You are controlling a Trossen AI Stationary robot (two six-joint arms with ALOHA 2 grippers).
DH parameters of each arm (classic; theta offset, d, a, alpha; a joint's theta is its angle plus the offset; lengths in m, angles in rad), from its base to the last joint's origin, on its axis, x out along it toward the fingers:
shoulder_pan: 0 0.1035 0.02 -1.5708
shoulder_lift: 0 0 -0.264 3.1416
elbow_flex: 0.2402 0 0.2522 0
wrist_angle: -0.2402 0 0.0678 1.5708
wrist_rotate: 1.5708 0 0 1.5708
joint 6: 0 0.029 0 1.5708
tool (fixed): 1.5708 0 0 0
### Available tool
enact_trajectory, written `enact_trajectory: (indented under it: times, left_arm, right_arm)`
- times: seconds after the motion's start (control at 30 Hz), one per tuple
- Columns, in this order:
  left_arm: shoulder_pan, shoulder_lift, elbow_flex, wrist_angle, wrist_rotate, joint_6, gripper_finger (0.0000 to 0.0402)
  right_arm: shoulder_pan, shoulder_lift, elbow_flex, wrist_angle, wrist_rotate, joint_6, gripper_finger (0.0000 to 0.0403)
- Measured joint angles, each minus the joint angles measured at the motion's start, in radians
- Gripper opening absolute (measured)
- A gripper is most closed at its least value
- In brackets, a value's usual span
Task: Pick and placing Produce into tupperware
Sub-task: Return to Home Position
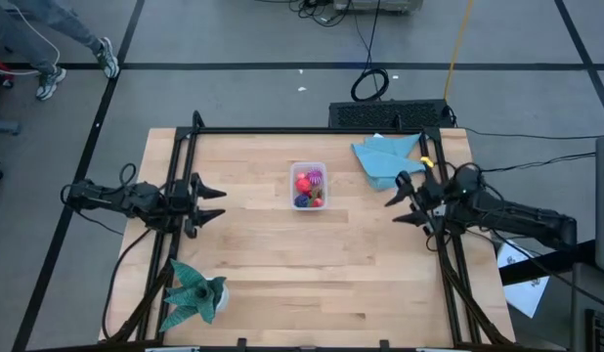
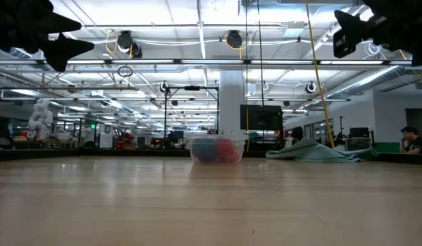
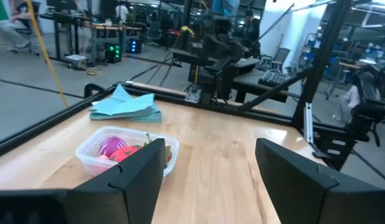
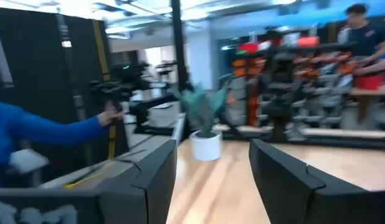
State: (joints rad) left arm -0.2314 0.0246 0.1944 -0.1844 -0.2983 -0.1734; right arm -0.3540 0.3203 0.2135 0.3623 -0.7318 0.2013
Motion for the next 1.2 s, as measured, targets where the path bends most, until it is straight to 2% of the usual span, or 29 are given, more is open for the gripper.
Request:
enact_trajectory:
  times: [0.1, 0.3, 0.63, 0.8, 1.2]
  left_arm:
    - [0.000, 0.000, 0.000, 0.003, -0.029, -0.009, 0.0255]
    - [0.000, 0.000, 0.000, 0.008, -0.043, -0.019, 0.0255]
    - [0.000, 0.000, 0.000, 0.004, -0.044, -0.005, 0.0255]
    - [0.000, 0.000, 0.000, -0.027, -0.044, -0.005, 0.0255]
    - [0.000, 0.001, -0.016, -0.049, -0.065, 0.026, 0.0255]
  right_arm:
    - [0.063, 0.001, -0.062, 0.045, 0.041, 0.021, 0.0194]
    - [0.151, 0.001, -0.129, 0.122, 0.313, 0.014, 0.0194]
    - [0.192, 0.053, -0.129, 0.062, 0.368, -0.073, 0.0194]
    - [0.192, 0.068, -0.129, -0.009, 0.363, -0.121, 0.0194]
    - [0.192, 0.068, -0.125, -0.018, 0.360, -0.139, 0.0194]
